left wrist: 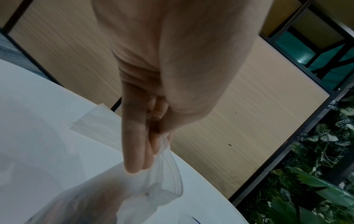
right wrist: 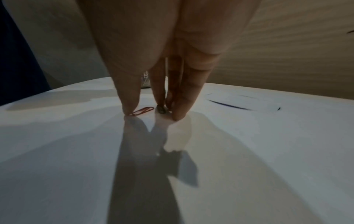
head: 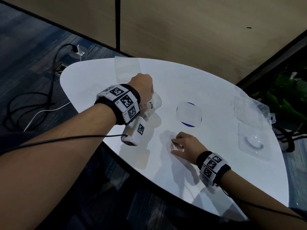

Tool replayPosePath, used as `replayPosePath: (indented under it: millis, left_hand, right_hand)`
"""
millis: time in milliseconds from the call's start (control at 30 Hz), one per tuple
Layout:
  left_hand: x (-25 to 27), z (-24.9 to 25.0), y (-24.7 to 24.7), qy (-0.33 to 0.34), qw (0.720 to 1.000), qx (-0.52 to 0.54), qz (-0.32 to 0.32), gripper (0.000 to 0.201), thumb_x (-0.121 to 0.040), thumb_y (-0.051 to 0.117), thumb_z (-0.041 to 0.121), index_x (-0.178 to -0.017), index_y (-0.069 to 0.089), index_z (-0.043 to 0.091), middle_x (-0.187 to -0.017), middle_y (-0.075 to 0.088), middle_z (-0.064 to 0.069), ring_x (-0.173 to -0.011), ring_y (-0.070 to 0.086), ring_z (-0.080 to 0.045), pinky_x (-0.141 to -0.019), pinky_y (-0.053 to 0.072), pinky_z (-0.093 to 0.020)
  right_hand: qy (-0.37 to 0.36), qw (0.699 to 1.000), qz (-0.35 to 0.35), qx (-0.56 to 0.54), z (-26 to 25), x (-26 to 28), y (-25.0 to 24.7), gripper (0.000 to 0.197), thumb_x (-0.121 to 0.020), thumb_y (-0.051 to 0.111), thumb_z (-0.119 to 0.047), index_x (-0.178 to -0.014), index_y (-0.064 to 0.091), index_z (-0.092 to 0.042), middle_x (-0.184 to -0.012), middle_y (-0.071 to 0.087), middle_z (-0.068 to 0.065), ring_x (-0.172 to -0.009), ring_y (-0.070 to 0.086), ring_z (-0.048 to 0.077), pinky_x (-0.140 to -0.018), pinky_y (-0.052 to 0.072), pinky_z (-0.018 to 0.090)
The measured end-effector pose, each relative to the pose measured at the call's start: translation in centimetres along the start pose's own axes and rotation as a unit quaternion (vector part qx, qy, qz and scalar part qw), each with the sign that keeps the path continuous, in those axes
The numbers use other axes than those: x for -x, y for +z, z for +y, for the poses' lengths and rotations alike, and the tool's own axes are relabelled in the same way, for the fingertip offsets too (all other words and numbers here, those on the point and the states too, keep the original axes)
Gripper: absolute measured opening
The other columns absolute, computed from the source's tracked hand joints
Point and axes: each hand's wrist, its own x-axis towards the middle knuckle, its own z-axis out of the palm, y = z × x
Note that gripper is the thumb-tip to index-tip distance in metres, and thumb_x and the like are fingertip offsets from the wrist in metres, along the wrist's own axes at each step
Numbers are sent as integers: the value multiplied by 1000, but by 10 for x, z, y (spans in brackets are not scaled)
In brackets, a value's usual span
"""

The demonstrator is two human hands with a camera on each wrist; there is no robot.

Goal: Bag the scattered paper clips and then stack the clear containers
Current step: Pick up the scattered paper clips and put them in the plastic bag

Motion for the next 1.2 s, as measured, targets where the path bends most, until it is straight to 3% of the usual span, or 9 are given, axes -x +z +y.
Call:
replayPosePath:
  millis: [67, 167, 367, 533, 633, 767, 900, 1033, 1200]
  left_hand:
    - [0, 1, 1, -2, 1000, -2, 2, 24, -94, 53, 6, -107, 72, 7, -72, 61, -5, -92, 72, -34, -88, 60, -41]
    - [2, 1, 0, -8, 1000, 0, 4, 23, -94, 54, 6, -107, 73, 8, -72, 62, -3, -92, 72, -33, -88, 60, -41]
    - [6, 2, -2, -4, 1000, 15, -1, 26, -92, 56, 2, -110, 73, 8, -103, 73, -17, -97, 72, -34, -91, 59, -41]
    - [6, 2, -2, -14, 1000, 18, -3, 25, -93, 55, 4, -111, 72, 9, -92, 68, -13, -96, 72, -33, -91, 59, -41]
    - [8, 1, -3, -13, 1000, 12, -6, 26, -90, 59, 2, -111, 71, 9, -92, 68, -12, -97, 72, -33, -91, 59, -40]
    - [7, 0, -2, -2, 1000, 11, 1, 25, -90, 59, 2, -110, 72, 9, -102, 72, -15, -97, 72, -33, -91, 59, -41]
    - [5, 0, -1, -2, 1000, 9, 6, 24, -94, 55, 7, -110, 72, 10, -95, 65, -13, -96, 71, -33, -91, 59, -41]
    - [4, 2, 0, -4, 1000, -13, 3, 27, -92, 54, 3, -110, 72, 10, -76, 60, -1, -93, 72, -30, -90, 59, -39]
    - [5, 4, 1, -3, 1000, -16, 2, 29, -90, 55, 0, -111, 72, 11, -94, 69, -9, -89, 70, -30, -89, 60, -40]
  right_hand:
    - [50, 996, 48, -52, -5, 1, 7, 22, -79, 75, -31, -82, 72, -9, -87, 62, 0, -72, 60, 19, -75, 52, 35]
    - [133, 976, 93, -145, -15, 0, 14, 12, -83, 72, -23, -82, 78, -13, -81, 71, 2, -76, 66, 20, -77, 55, 35]
    - [223, 961, 64, -150, -26, -7, 5, 13, -70, 68, -13, -75, 77, -21, -70, 70, -7, -70, 67, 13, -65, 56, 24]
    - [137, 986, 10, 97, -32, -20, 5, 14, -85, 51, -10, -89, 65, -9, -85, 65, 10, -70, 57, 29, -60, 43, 31]
    - [121, 986, 12, 112, -24, -25, 1, 13, -84, 49, -7, -87, 62, -8, -81, 65, 10, -68, 57, 29, -59, 44, 34]
    - [168, 983, 65, 49, -2, -28, -11, 19, -75, 52, -3, -84, 67, -11, -78, 66, 8, -73, 63, 29, -60, 50, 29]
    - [253, 950, 119, -140, 17, -30, -21, 14, -69, 69, -12, -79, 74, -21, -74, 70, -5, -70, 66, 14, -62, 50, 16]
    - [250, 905, 184, -290, 25, -31, -43, 15, -68, 77, -10, -79, 76, -21, -63, 72, -6, -57, 70, 12, -66, 56, 17]
    - [153, 980, 62, -111, 30, -33, -35, 10, -75, 74, -15, -77, 75, -25, -70, 71, -5, -64, 64, 9, -67, 51, 17]
